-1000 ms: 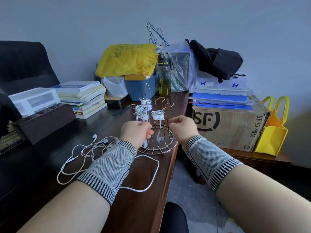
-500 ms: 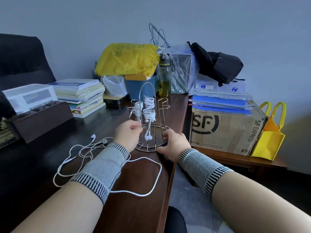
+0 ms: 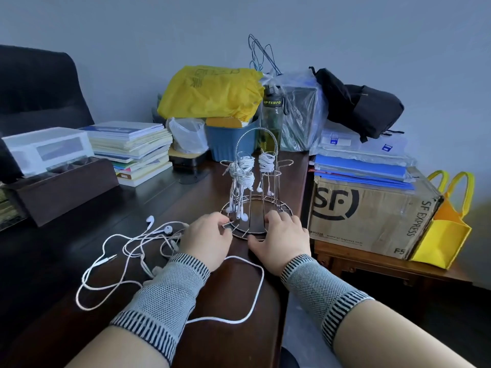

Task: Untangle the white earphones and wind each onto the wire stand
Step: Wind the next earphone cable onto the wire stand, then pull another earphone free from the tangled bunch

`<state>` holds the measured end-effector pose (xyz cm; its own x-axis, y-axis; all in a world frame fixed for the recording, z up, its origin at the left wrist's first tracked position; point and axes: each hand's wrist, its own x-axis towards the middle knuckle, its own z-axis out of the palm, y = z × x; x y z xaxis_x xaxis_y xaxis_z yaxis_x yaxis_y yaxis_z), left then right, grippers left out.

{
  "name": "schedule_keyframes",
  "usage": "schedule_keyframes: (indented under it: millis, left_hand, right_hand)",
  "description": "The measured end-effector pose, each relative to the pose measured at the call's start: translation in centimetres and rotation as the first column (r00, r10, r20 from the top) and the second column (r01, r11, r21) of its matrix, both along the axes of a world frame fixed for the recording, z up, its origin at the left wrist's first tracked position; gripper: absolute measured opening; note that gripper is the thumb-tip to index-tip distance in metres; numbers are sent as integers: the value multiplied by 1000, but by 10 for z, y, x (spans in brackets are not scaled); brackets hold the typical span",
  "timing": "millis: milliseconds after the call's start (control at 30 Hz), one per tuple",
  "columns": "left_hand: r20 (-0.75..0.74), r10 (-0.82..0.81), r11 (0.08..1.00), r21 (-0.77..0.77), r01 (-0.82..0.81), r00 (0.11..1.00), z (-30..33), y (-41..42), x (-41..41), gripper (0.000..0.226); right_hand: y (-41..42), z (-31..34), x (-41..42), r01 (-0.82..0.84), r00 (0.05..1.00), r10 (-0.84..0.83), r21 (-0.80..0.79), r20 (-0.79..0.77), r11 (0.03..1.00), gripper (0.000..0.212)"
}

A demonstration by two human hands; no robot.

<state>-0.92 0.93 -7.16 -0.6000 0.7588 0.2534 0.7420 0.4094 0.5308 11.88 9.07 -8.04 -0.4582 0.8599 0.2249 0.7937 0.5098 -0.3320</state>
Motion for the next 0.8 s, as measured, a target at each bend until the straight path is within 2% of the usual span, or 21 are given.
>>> schedule_keyframes:
  millis: [100, 333, 500, 633, 800]
  left_hand:
    - [-85, -34, 996, -81, 27, 996, -1, 0, 5, 30]
    - [-147, -79, 988, -143, 57, 986, 0, -2, 9, 29]
    - [-167, -143, 975, -193, 110, 976, 1, -1, 10, 32]
    - [-182, -152, 970, -214, 112, 971, -2, 1, 9, 35]
    - [-169, -144, 970, -219, 105, 975, -3, 1, 8, 38]
  right_hand:
    - [-1, 0, 1, -6, 1000, 6, -2, 2, 1000, 51]
    - [-2, 2, 3, -35, 998, 35, 8, 51, 999, 49]
    - [-3, -2, 4, -92, 995, 93, 39, -45, 995, 36]
    - [-4, -1, 7, -22, 994, 27, 47, -104, 999, 36]
    - [-5, 1, 5, 1, 998, -3, -38, -58, 999, 33]
